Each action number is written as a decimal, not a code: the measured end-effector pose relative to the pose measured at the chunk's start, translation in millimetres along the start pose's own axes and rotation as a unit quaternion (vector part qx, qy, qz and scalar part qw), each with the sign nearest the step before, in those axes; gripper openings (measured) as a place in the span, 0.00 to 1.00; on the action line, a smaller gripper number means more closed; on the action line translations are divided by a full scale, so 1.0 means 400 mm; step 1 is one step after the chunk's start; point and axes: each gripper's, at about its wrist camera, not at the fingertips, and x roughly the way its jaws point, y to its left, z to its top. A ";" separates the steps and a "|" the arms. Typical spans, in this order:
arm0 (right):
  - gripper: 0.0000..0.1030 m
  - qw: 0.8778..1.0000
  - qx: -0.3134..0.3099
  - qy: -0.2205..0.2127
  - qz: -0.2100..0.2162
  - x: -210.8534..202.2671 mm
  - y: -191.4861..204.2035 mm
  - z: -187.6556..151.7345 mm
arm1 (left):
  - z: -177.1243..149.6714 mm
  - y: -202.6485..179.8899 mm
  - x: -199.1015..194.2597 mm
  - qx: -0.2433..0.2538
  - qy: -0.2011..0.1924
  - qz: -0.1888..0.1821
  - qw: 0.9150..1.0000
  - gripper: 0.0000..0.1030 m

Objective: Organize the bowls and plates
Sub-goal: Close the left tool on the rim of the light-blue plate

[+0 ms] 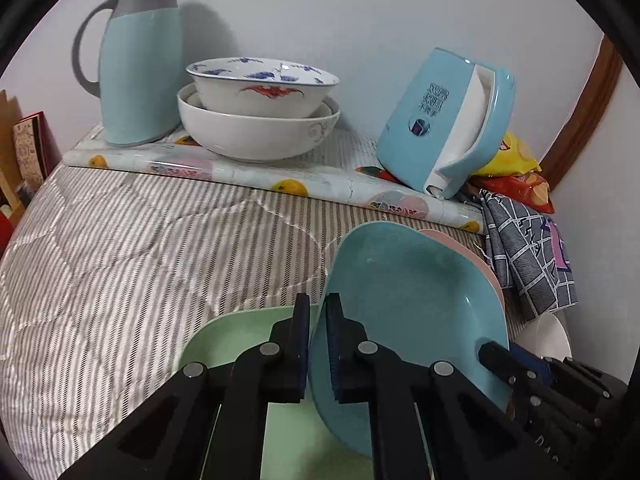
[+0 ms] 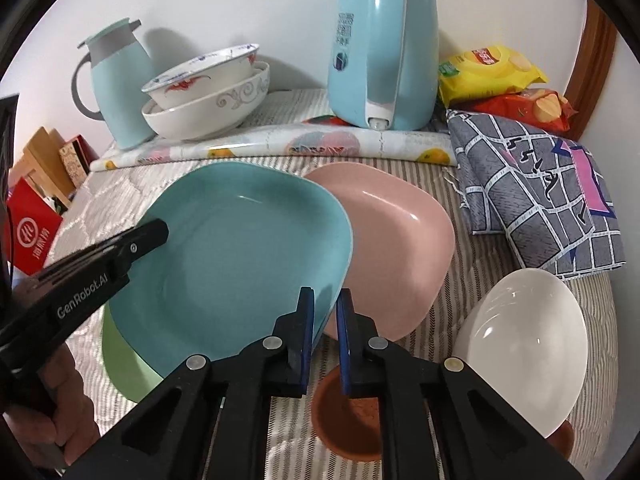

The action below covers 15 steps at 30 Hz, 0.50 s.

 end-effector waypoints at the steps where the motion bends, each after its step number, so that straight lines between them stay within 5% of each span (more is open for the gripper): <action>1: 0.09 1.000 -0.001 -0.003 0.001 -0.005 0.005 0.001 | -0.002 0.004 -0.010 0.000 -0.003 0.004 1.000 0.08; 15: 0.07 0.999 -0.022 -0.022 0.030 -0.050 0.086 -0.027 | -0.048 0.075 -0.112 -0.030 -0.022 0.024 0.999 0.08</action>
